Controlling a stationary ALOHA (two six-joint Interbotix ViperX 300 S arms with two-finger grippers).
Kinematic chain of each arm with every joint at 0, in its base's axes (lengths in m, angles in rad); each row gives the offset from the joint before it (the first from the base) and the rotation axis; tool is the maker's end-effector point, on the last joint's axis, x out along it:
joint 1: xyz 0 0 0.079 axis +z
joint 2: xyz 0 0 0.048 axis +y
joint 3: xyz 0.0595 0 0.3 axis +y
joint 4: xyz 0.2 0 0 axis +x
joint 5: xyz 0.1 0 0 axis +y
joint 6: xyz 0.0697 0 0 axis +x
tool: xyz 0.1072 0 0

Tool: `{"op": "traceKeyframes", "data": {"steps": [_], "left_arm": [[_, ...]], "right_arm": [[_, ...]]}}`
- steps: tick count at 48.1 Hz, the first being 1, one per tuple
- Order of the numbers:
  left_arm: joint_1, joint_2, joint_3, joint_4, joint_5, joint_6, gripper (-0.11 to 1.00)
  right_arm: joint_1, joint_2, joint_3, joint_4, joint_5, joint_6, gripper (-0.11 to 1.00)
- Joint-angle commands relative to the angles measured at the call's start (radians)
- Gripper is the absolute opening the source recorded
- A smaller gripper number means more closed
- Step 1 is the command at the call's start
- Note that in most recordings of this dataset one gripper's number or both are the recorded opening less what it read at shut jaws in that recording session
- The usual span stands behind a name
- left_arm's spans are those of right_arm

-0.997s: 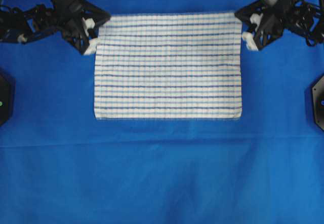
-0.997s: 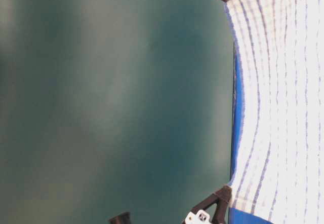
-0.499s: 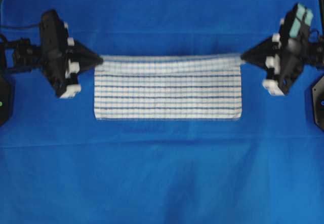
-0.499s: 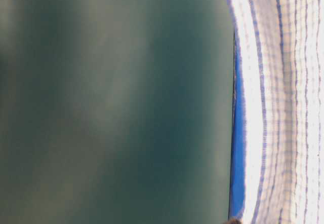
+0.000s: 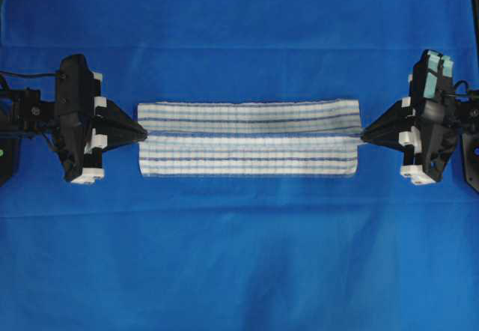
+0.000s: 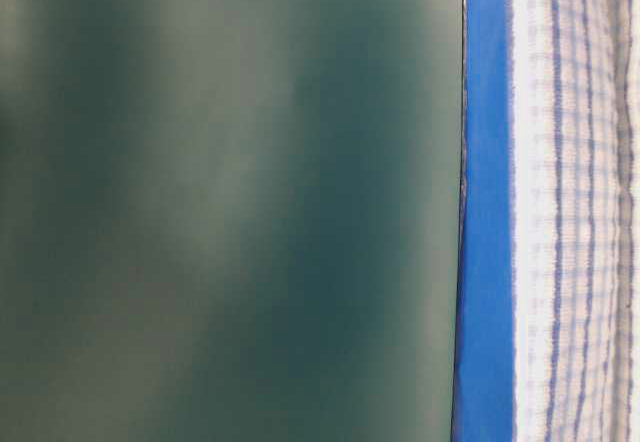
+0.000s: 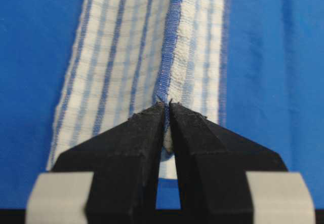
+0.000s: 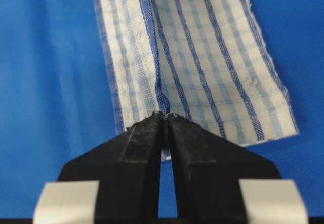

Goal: Fold the blue towel.
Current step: 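Lift the far edge with both grippers and fold it toward the near edge, then open both grippers and release the folded edge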

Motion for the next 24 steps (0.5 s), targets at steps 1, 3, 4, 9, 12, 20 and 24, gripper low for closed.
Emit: {"op": "traceKeyframes", "data": {"steps": [1, 3, 4, 9, 12, 20, 24], "left_arm": [[-0.011, 0.000, -0.008, -0.002, -0.003, 0.000, 0.03], [-0.011, 0.005, -0.008, 0.000, -0.003, 0.000, 0.03], [-0.011, 0.008, -0.006, -0.002, -0.003, 0.000, 0.03], [-0.011, 0.025, -0.003, 0.000, -0.003, 0.000, 0.03], [-0.012, 0.038, -0.005, -0.002, -0.003, 0.000, 0.03], [-0.012, 0.094, -0.009, -0.002, -0.008, -0.002, 0.03], [-0.012, 0.114, -0.011, -0.002, -0.009, -0.003, 0.03]], "right_arm": [[0.011, 0.015, -0.012, 0.003, -0.005, 0.000, 0.05], [0.012, 0.028, -0.015, 0.003, -0.005, 0.000, 0.05], [0.012, 0.037, -0.015, 0.003, -0.005, 0.000, 0.05], [0.014, 0.080, -0.023, 0.003, -0.015, 0.002, 0.05], [0.012, 0.118, -0.029, 0.003, -0.029, 0.005, 0.05], [0.012, 0.196, -0.051, 0.003, -0.041, 0.017, 0.05], [0.014, 0.222, -0.063, 0.003, -0.041, 0.023, 0.06]]}}
